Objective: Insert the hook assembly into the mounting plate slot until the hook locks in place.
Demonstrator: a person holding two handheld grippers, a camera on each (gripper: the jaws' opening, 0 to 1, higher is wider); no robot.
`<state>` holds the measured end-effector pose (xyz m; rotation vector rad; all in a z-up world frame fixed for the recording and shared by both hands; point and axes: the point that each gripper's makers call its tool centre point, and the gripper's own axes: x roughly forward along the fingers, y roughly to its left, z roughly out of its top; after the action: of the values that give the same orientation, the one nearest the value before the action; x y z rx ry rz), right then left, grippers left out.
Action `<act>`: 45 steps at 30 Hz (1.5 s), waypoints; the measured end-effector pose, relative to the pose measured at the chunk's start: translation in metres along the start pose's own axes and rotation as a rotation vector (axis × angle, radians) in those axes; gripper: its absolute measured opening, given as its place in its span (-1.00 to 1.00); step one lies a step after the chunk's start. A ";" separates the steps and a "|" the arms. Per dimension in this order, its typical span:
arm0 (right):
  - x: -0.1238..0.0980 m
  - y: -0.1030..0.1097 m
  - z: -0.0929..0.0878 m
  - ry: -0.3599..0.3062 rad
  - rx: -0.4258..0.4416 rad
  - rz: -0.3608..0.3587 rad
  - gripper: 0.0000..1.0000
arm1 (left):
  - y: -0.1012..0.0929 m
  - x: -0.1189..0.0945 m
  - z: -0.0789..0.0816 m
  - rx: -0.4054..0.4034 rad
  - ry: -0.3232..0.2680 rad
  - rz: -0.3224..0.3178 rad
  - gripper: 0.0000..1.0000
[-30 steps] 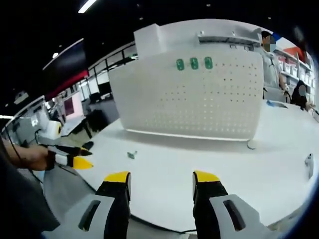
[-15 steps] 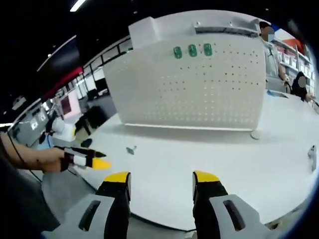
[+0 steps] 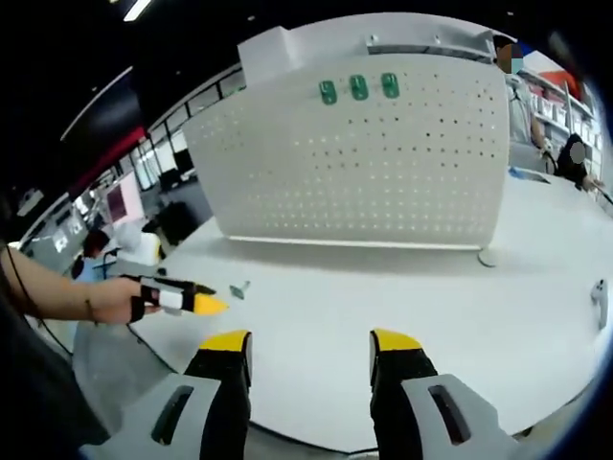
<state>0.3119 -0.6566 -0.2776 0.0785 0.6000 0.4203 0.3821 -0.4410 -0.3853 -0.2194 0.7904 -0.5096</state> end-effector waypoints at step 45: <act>0.006 -0.026 -0.016 0.083 0.067 -0.046 -0.07 | 0.051 0.047 0.025 0.015 0.018 0.158 -0.40</act>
<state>0.3160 -0.6786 -0.2991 0.1113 0.6968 0.3603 0.4458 -0.4217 -0.4160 -0.1373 0.8144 -0.3685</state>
